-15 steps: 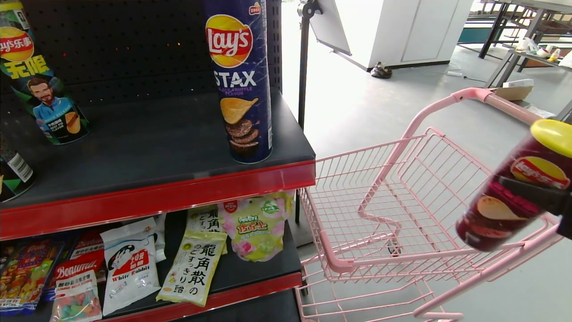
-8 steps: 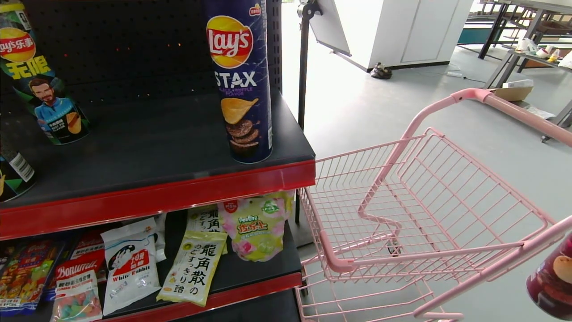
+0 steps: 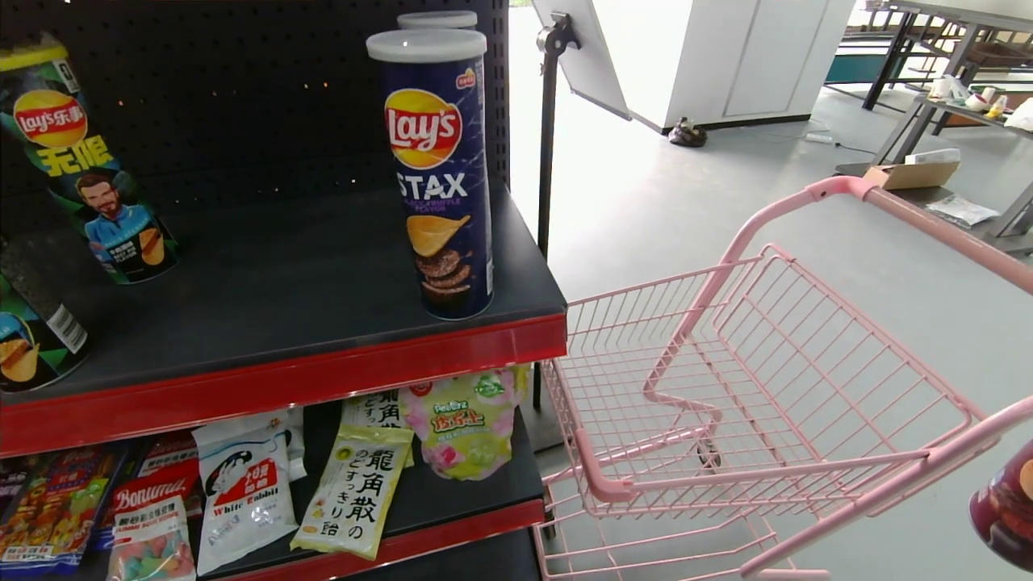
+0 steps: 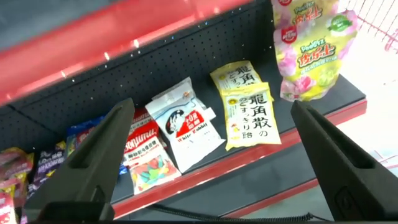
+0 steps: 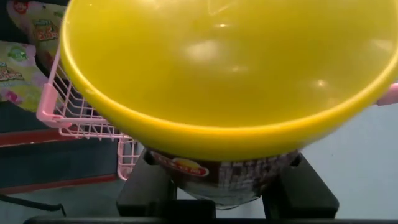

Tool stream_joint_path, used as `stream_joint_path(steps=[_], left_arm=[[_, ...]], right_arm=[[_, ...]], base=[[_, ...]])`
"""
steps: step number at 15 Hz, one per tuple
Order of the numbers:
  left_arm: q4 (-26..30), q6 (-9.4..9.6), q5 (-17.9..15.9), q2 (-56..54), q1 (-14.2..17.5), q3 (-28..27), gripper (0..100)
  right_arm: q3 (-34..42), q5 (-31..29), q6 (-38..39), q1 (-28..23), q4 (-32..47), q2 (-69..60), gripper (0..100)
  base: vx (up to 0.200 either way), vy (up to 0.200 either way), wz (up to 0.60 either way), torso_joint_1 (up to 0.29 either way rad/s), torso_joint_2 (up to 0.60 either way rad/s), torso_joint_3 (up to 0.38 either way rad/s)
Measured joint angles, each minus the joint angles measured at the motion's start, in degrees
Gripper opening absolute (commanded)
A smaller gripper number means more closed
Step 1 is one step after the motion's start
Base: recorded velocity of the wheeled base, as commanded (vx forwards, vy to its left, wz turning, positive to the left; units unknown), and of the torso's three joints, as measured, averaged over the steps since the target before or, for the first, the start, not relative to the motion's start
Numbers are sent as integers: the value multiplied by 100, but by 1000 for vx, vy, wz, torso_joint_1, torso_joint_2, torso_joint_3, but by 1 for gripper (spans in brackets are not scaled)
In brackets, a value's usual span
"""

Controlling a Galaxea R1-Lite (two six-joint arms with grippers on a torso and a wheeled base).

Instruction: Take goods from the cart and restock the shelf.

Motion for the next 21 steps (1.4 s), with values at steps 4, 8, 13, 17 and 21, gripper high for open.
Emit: stream_joint_path(steps=[4, 8, 13, 17, 21], left_arm=[[9, 60, 32, 129, 0, -111, 100], [-13, 101, 38, 328, 0, -312, 100], [5, 112, 40, 413, 0, -369, 100], [5, 115, 7, 385, 0, -328, 100], [5, 117, 5, 379, 2, -318, 100]], right_arm=[[-57, 4, 0, 0, -22, 115, 0], [-234, 20, -94, 18, -46, 325, 0], [-256, 20, -169, 29, -28, 457, 0], [-230, 20, -195, 27, -17, 460, 0], [-212, 20, -202, 27, -30, 433, 0]], base=[[0, 0, 0, 185, -549, -366], [-50, 0, 0, 190, -546, -334], [-200, 0, 0, 23, -32, -35], [-50, 0, 150, -4, -5, 2], [0, 0, 450, 4, -3, 4]])
